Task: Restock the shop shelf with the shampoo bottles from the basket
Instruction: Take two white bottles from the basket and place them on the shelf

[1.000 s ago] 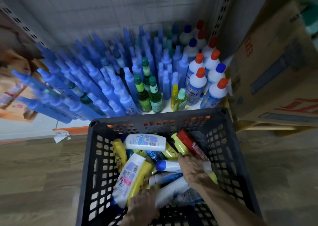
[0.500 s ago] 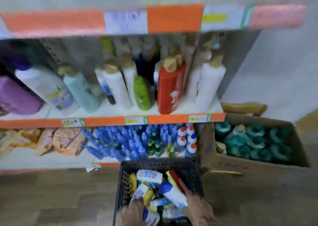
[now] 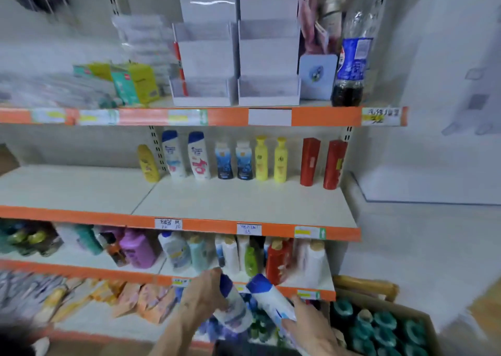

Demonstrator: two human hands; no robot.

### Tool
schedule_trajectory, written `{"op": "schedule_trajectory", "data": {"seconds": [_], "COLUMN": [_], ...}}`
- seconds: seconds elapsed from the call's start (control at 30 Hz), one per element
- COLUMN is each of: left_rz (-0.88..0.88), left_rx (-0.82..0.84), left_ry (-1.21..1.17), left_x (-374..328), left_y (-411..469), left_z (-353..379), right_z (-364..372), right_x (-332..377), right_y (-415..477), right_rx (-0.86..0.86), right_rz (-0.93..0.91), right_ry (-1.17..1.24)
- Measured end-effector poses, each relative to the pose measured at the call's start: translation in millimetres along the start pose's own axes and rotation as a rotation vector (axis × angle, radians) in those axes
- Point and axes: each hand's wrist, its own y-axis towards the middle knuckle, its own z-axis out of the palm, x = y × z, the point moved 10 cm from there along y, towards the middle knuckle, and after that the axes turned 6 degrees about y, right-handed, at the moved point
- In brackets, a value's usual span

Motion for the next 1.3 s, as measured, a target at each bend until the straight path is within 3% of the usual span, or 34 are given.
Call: {"op": "schedule_trajectory", "data": {"seconds": [0.03, 0.07, 0.27, 0.4, 0.87, 1.3], "left_rz": [-0.03, -0.036, 0.008, 0.019, 0.111, 0.23], "left_rx": [-0.049, -0.107, -0.309, -0.385, -0.45, -0.423], "left_ry": [-0.034, -0.084, -0.237, -0.318, -0.546, -0.52], "left_x": [6, 10, 12, 25, 137, 228], "left_y": [-1, -2, -19, -18, 84, 196], "left_z": [-22, -39, -126, -162, -248, -324], "right_z": [4, 0, -65, -84, -59, -25], "right_x": [5, 14, 72, 96, 213, 308], "right_y": [4, 5, 21, 45, 143, 237], "right_rx": [0.167, 0.207, -0.002, -0.042, -0.142, -0.282], "right_rz": [0.052, 0.023, -0.068, -0.066, -0.045, 0.01], "right_ry": [0.06, 0.06, 0.262, 0.473, 0.722, 0.911]}}
